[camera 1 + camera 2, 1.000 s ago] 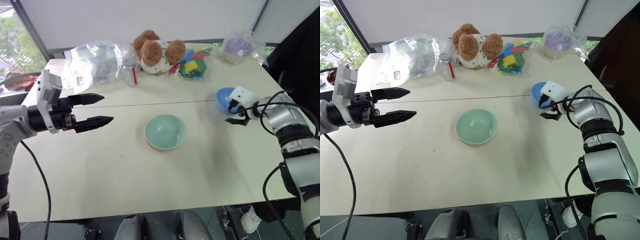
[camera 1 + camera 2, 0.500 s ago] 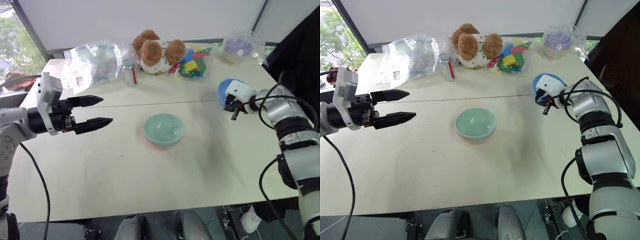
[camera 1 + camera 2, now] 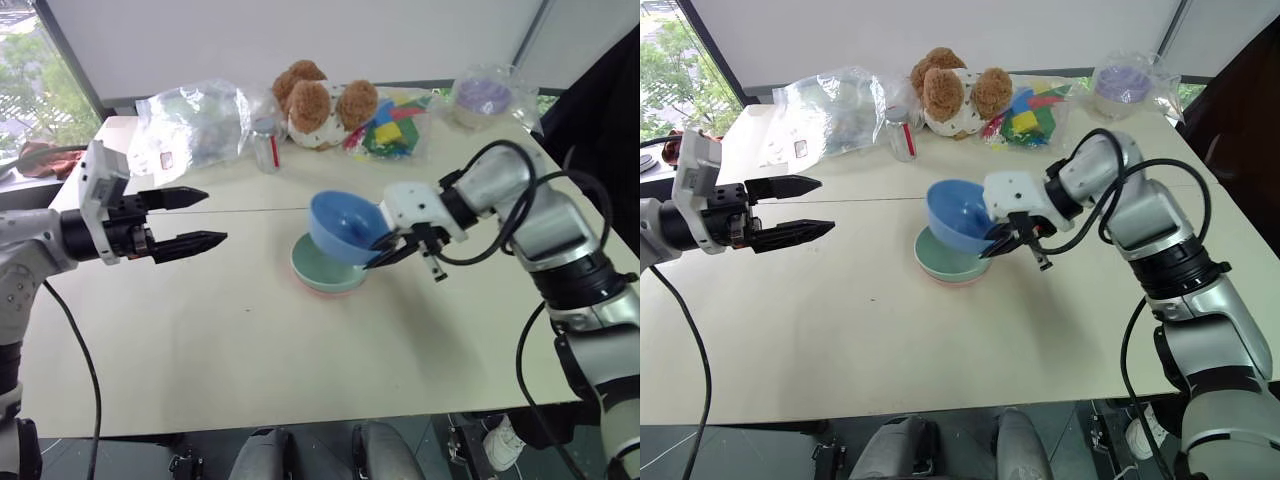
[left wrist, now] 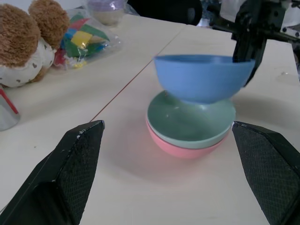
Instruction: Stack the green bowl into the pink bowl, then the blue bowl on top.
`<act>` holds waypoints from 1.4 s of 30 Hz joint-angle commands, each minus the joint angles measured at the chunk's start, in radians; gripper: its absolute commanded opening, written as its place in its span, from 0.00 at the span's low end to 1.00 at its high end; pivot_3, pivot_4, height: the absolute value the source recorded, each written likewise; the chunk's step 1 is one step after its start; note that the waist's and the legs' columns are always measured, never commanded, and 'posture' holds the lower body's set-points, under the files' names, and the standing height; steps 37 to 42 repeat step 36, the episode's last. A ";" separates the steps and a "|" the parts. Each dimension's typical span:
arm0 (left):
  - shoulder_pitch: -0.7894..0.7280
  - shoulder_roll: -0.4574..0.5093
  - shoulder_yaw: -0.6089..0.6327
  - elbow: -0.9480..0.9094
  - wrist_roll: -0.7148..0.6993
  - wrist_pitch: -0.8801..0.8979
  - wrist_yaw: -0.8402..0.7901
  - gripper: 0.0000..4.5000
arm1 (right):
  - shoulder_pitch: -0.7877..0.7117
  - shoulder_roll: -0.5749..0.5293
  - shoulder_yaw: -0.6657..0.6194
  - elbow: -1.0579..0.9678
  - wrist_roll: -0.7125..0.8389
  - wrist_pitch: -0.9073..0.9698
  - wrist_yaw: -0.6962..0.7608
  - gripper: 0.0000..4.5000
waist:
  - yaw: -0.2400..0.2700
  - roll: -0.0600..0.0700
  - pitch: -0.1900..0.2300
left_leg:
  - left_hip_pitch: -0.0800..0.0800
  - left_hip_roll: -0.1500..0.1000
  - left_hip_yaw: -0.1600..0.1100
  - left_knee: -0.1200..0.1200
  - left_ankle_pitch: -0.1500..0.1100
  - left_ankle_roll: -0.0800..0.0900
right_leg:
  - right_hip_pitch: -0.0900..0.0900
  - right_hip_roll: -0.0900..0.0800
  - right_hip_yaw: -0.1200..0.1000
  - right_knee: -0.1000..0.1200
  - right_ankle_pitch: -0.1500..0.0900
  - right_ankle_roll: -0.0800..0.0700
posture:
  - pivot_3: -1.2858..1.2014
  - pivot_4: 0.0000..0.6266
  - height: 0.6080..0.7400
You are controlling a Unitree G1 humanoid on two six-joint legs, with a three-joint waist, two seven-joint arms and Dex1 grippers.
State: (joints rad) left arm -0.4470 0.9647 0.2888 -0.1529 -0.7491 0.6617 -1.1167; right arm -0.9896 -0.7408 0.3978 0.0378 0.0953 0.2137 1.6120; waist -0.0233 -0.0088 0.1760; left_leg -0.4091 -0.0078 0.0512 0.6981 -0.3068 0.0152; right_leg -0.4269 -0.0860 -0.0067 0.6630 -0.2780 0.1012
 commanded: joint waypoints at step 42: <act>0.083 0.096 0.106 -0.107 -0.079 0.088 0.012 1.00 | 0.336 -0.286 -0.665 -0.382 0.457 0.695 -0.358 0.99 | 0.006 0.000 0.000 | 0.000 0.000 -0.001 -0.006 -0.001 0.002 | 0.000 -0.003 0.000 -0.005 0.000 -0.001 | 0.52 0.24 1.00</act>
